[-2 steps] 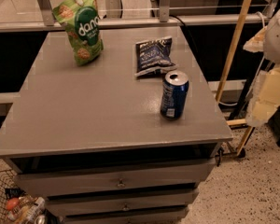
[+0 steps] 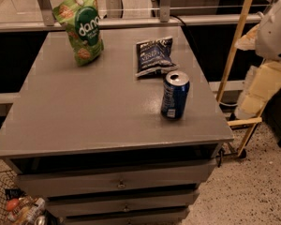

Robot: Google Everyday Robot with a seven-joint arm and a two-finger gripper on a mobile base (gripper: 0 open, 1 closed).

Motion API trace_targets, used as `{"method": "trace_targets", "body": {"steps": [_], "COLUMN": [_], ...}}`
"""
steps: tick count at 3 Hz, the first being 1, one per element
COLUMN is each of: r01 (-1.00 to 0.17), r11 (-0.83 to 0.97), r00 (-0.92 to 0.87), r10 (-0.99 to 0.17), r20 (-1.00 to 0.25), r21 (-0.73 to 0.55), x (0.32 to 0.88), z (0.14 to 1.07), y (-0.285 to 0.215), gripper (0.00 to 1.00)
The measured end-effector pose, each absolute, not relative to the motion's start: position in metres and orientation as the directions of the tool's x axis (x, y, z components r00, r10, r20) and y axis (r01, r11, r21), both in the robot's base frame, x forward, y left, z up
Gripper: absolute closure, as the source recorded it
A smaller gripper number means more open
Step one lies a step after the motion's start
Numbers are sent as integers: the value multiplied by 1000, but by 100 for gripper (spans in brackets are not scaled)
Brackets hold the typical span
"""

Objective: Move pepsi can near green rice chip bag

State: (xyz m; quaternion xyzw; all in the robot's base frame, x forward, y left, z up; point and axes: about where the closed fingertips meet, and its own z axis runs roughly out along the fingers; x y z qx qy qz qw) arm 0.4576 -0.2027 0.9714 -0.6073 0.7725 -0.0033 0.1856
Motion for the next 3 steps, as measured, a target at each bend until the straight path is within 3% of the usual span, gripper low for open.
{"method": "trace_targets", "body": {"steps": [2,3], "r01": [-961,-968], "r11": [204,174], "r00": [-92,-69], "r10": [-873,-875], "r20": [-479,-479], "r21": [-187,-178], "x": [494,502], "z": [955,939], "y": [-149,-125], "gripper": [0,0]}}
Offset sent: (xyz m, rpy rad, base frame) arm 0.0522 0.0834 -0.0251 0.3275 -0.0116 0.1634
